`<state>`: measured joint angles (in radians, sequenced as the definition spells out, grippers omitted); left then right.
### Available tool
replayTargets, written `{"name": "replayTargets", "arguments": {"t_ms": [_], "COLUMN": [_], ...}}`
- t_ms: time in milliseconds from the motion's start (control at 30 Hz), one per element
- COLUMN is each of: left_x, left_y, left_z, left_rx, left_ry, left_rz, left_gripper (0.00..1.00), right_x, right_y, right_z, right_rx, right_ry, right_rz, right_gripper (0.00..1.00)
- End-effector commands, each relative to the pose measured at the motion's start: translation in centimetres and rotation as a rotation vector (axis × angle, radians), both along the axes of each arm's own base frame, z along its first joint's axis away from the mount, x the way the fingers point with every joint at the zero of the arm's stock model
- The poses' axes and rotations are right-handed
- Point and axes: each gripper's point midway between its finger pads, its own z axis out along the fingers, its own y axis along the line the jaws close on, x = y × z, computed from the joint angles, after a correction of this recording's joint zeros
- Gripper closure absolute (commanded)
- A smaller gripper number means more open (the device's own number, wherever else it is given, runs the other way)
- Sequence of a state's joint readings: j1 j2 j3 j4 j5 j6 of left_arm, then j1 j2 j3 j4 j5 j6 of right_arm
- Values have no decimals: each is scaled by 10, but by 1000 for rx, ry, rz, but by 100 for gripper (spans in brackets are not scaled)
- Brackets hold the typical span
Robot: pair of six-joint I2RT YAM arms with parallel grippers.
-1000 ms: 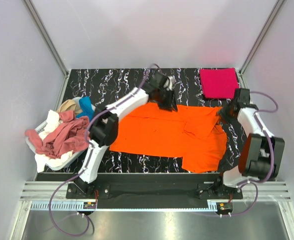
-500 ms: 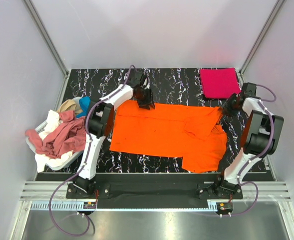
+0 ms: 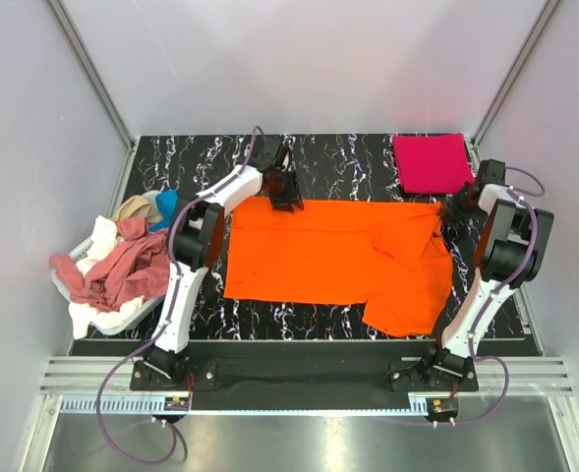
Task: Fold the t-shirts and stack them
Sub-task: Fold the tshirt
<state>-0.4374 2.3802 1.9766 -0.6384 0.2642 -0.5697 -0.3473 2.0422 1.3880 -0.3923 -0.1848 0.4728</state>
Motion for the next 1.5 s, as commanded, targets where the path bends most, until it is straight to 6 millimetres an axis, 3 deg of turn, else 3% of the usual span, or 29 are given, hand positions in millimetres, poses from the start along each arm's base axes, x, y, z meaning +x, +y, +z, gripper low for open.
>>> {"name": "replayTargets", "arguments": {"t_ms": [0,133,167,200,233,267,300,333,367,400,433,500,533,600,633,700,733,833,1000,1167,1300,1400,1433,1467], "left_x": [26,25,20,15,5,-13,-28,-53,-69,-88,-112,-145,-173,-202,-222,-241,-250,-259,-254,-246,-248,-251,-252,-254], "left_y": [0,-1,2,3,3,9,10,23,28,28,46,54,68,77,92,99,114,134,149,154,156,155,154,153], "left_z": [13,53,71,81,109,101,103,108,109,107,103,94,82,72,64,61,45,30,19,5,-11,-18,-19,-20], "left_rx": [-29,-61,-66,-72,-91,-65,-36,13,43,80,145,179,198,232,270,267,317,382,399,409,442,447,443,440], "left_ry": [-45,-103,-126,-135,-179,-151,-166,-171,-177,-191,-191,-164,-130,-114,-100,-90,-66,-48,-8,46,106,139,148,158], "left_rz": [25,5,1,-9,-42,-60,-107,-110,-123,-166,-159,-170,-172,-175,-168,-167,-149,-128,-99,-63,-63,-69,-72,-77], "left_gripper": [57,54,53,52,52,52,52,51,51,50,49,49,49,49,49,49,49,48,42,41,42,50,65,74], "right_x": [21,34,37,35,22,15,6,-10,-26,-33,-44,-61,-66,-81,-86,-93,-95,-99,-108,-113,-143,-170,-180,-187], "right_y": [-14,-9,-8,-7,-4,-3,-4,-2,0,2,6,20,25,31,34,42,45,59,76,78,71,65,62,57], "right_z": [7,36,47,52,58,61,63,73,66,80,81,79,90,89,98,103,104,102,95,101,102,104,100,101], "right_rx": [-34,-2,3,12,26,29,25,25,24,30,44,99,110,125,125,140,142,161,176,173,140,95,75,52], "right_ry": [-35,-86,-102,-91,-47,-22,11,46,88,71,90,107,82,98,74,51,42,20,25,7,84,114,130,140], "right_rz": [-26,12,17,2,-12,-32,-60,-94,-131,-174,-192,-211,-207,-225,-223,-213,-213,-190,-148,-151,-288,-389,-411,-453], "right_gripper": [72,68,67,67,67,66,65,65,64,63,63,62,62,61,61,61,61,61,61,61,61,60,60,59]}}
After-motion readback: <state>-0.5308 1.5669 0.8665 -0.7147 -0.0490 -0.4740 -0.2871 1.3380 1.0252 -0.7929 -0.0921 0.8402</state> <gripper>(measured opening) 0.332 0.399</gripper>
